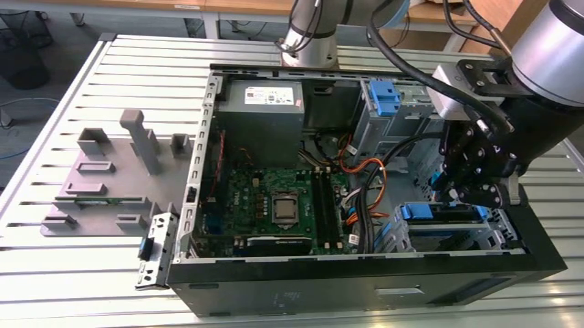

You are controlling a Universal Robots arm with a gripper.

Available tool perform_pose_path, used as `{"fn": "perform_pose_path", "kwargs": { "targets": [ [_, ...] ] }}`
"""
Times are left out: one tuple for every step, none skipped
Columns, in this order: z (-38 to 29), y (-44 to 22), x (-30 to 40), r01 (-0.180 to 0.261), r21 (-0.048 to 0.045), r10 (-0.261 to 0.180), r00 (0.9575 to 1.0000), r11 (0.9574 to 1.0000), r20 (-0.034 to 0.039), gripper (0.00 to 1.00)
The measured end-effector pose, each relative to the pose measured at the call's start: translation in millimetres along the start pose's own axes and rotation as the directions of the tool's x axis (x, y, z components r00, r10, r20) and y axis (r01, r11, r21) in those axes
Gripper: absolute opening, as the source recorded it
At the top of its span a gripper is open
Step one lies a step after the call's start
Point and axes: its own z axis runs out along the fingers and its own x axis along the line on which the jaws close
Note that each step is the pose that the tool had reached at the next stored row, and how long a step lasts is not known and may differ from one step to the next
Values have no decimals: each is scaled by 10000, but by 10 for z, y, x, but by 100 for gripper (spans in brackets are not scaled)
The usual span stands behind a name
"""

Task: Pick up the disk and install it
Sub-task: 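Insert the first disk wire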

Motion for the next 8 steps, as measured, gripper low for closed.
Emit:
{"fn": "perform_pose_path", "kwargs": {
  "targets": [
    [0,0,0,0,-1,0,10000,10000,0,24],
    [0,0,0,0,-1,0,10000,10000,0,24],
    [0,0,0,0,-2,0,10000,10000,0,24],
    [0,-6,1,2,-2,-2,10000,10000,0,24],
    [0,-18,1,1,-2,-1,10000,10000,0,24],
    [0,-33,1,0,-2,0,10000,10000,0,24],
    [0,-52,1,0,-2,0,10000,10000,0,24],
    [-1,-72,1,0,-3,0,10000,10000,0,24]
  ]
}}
